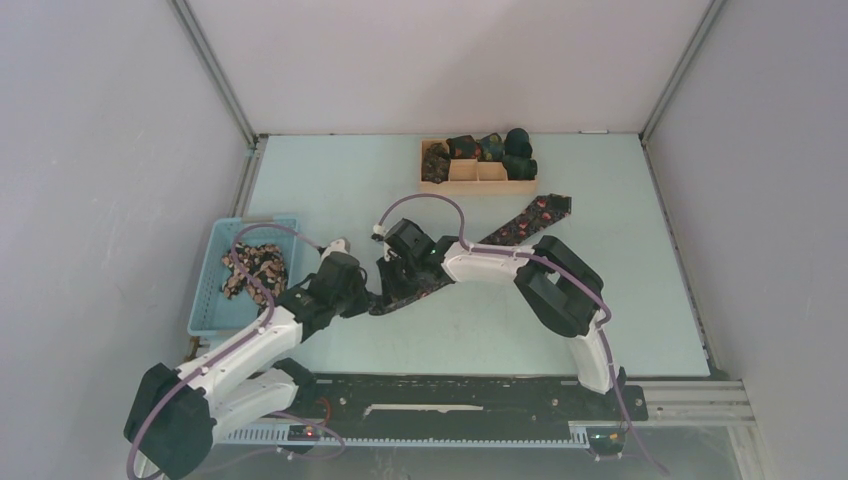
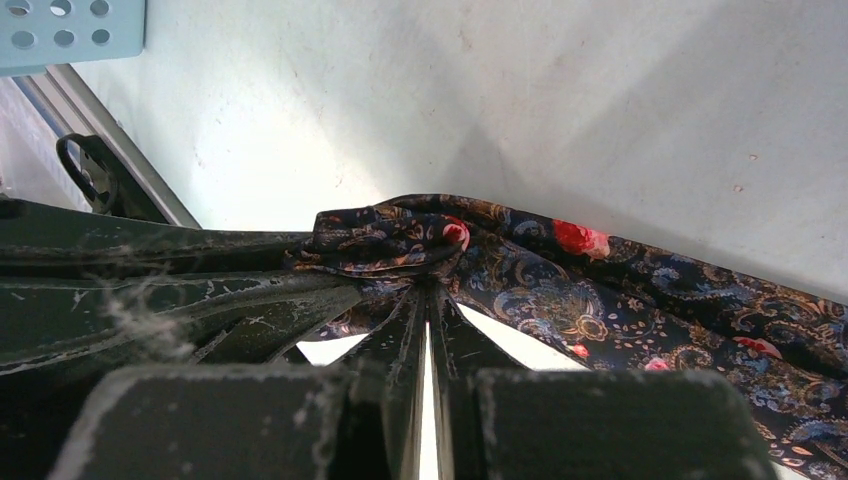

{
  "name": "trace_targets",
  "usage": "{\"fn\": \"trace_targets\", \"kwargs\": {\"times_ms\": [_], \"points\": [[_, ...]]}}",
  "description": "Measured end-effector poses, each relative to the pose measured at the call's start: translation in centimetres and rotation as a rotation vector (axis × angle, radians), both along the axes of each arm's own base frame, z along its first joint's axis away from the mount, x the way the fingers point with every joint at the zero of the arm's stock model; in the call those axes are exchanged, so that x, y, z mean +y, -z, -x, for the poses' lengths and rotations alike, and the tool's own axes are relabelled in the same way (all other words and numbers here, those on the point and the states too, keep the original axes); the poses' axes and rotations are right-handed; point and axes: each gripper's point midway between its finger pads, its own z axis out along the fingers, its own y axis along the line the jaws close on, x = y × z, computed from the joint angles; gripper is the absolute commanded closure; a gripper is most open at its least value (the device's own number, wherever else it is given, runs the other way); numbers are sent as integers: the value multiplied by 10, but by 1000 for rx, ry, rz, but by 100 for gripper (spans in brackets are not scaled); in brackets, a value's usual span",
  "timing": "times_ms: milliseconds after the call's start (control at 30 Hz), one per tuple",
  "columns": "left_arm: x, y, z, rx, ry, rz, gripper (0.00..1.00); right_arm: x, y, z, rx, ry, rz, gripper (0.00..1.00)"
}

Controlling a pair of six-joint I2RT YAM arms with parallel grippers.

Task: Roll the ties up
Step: Roll the tie at the center of the board.

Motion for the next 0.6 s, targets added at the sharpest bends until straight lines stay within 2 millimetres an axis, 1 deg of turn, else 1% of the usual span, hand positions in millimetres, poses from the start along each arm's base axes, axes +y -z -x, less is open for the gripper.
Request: {"fn": "trace_targets", "kwargs": {"times_ms": [167, 433, 600], "points": [[-1, -1, 0, 6, 2, -3, 100, 1, 0, 0, 7, 4, -2, 94], [-2, -9, -3, 15, 4, -10, 100, 8, 2, -1, 21, 4, -19, 94], [-2, -10, -4, 31, 19, -34, 100, 13, 4, -1, 34, 2, -34, 94]]}}
